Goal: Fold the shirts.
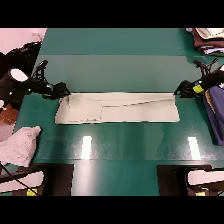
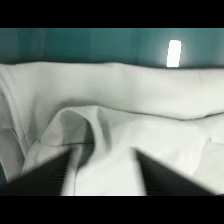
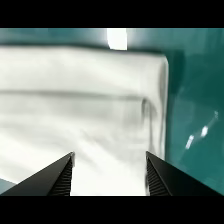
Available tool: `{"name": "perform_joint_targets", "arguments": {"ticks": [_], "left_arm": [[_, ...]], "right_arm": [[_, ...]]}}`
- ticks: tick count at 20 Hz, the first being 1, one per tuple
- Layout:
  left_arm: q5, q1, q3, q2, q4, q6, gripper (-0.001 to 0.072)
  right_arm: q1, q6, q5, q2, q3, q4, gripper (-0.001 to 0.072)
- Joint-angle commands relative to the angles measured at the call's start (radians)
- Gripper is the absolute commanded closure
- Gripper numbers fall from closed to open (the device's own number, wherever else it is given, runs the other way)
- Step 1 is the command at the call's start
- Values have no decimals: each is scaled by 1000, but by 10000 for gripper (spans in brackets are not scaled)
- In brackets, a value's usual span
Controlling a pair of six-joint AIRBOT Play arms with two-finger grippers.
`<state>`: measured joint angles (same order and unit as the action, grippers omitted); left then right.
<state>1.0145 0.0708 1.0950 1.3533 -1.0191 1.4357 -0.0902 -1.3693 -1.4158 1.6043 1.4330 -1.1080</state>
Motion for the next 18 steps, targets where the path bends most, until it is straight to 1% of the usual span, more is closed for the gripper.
{"name": "perform_joint_targets", "arguments": {"ticks": [1, 4, 5, 6, 7, 9, 11, 14, 16, 17, 18], "left_arm": [[-9, 0, 22, 17, 3, 4, 65], [92, 0, 59, 16, 2, 3, 66], [116, 0, 64, 16, 6, 3, 191], [129, 0, 64, 16, 14, -6, 469], [132, 0, 64, 16, 28, -15, 685], [134, -1, 64, 16, 86, -33, 684], [125, -21, 64, 16, 137, -50, 684], [90, -111, 64, 16, 134, -49, 685], [22, -187, 64, 16, 134, -48, 685], [-11, -220, 64, 18, 135, -48, 685], [-38, -251, 64, 23, 137, -46, 685]], "right_arm": [[-31, 23, 8, 58, 61, 90, 203], [-105, 80, -36, 23, 4, 88, 204], [-132, 101, -35, 5, -39, 89, 204], [-160, 123, -34, -8, -86, 89, 204], [-188, 148, -37, -15, -135, 96, 205], [-235, 168, -34, -9, -219, 103, 203], [-260, 213, -34, 22, -281, 180, 203], [-236, 249, -11, 71, -325, 272, 204], [-186, 253, 13, 92, -325, 287, 205], [-164, 254, 34, 95, -325, 298, 218], [-144, 262, 56, 94, -325, 306, 331]]}}
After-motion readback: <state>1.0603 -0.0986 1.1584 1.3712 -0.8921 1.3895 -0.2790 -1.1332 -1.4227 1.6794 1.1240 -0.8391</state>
